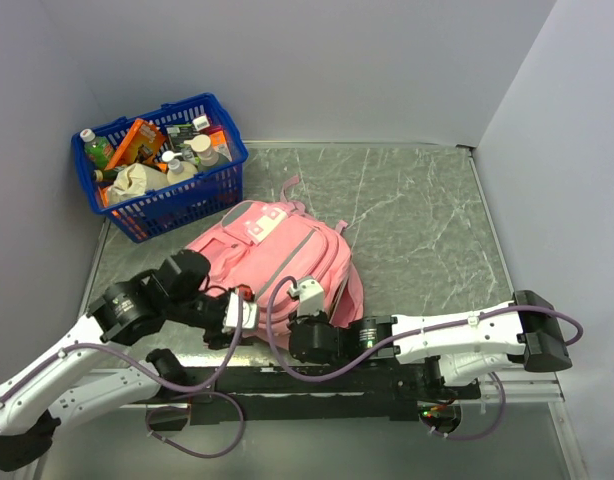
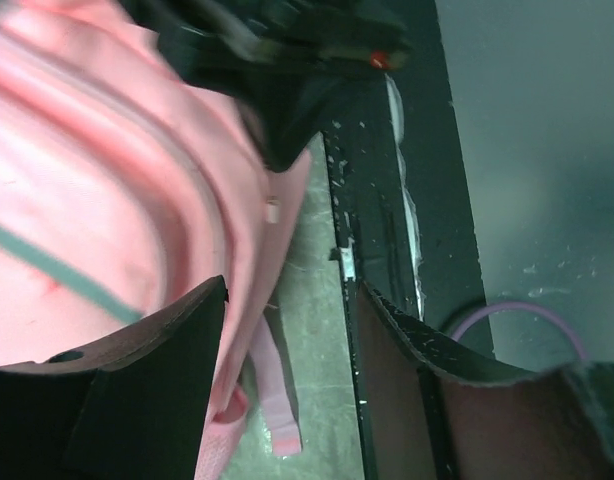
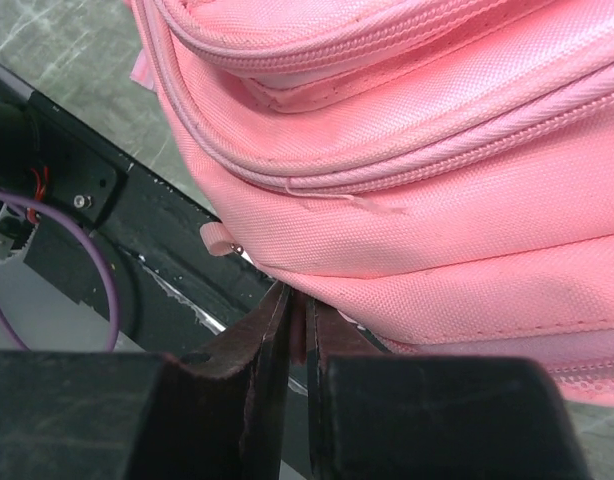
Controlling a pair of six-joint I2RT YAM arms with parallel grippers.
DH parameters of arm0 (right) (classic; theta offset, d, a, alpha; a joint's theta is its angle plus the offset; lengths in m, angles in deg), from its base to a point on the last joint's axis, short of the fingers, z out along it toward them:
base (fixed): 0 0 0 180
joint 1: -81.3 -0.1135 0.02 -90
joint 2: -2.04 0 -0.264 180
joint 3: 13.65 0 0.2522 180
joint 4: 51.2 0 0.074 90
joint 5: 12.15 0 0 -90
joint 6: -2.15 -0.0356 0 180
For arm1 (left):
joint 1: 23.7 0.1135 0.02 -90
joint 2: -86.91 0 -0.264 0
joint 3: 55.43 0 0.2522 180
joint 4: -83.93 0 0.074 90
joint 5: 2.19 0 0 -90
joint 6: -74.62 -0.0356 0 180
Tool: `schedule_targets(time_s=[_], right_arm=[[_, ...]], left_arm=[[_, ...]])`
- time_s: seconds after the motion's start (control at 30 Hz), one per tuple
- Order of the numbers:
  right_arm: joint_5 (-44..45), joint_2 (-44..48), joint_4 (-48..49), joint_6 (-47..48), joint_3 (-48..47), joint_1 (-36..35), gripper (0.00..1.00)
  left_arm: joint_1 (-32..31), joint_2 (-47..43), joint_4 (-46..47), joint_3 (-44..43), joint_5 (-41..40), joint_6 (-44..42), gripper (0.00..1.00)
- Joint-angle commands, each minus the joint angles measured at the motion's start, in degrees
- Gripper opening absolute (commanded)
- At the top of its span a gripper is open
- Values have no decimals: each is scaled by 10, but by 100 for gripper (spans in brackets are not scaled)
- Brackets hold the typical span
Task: Pack the student bag
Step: Zip the student bag at the center of the board.
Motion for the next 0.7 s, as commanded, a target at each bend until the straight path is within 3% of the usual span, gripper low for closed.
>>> schedule_targets(time_s=[0.0, 0.17, 0.47, 0.67], right_arm=[[19, 15, 53, -22, -22, 3, 0], [30, 27, 27, -44, -8, -4, 0], [25, 22, 33, -43, 3, -10, 0], [23, 28, 40, -49, 22, -13, 0]], left_arm=[[-64, -4, 76, 67, -67, 19, 60], [-123, 24, 176, 110, -146, 43, 60], [-154, 46, 323, 148, -332, 60, 55], [-178, 28, 309, 149, -340, 78, 55]])
